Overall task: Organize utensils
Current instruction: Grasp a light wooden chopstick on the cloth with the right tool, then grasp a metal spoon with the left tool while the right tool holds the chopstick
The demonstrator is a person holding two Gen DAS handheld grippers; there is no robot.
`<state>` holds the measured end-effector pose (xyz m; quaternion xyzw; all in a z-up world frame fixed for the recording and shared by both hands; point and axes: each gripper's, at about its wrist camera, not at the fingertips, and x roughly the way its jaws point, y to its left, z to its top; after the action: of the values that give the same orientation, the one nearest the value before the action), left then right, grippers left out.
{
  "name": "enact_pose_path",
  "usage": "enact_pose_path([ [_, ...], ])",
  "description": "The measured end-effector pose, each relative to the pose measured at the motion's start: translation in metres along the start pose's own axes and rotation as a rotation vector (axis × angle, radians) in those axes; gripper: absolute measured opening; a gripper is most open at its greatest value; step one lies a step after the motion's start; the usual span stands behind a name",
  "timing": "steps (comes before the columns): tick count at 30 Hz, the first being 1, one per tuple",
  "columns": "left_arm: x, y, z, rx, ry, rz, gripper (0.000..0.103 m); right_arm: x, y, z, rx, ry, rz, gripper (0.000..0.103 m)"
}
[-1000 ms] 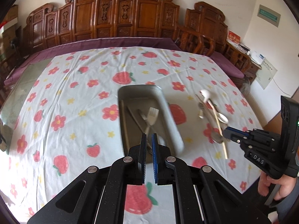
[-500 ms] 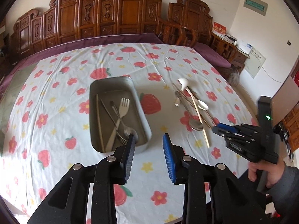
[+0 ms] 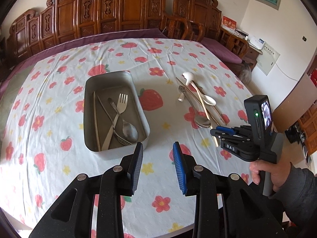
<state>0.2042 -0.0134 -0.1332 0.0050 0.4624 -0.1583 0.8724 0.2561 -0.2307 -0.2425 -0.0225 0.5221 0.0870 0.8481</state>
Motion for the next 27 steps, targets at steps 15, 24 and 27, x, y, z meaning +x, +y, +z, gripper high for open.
enact_pose_path([
  [15,0.021,-0.032,0.005,0.043,0.038,0.018,0.029,-0.009,-0.015,-0.005,0.011,0.000,-0.040,0.006],
  [24,0.055,-0.061,0.018,0.056,0.075,0.020,0.030,-0.054,-0.048,-0.013,0.048,-0.084,0.017,0.006],
  [27,0.071,-0.071,0.024,0.050,0.093,0.014,0.030,-0.063,-0.056,-0.016,0.056,-0.099,0.033,0.006],
])
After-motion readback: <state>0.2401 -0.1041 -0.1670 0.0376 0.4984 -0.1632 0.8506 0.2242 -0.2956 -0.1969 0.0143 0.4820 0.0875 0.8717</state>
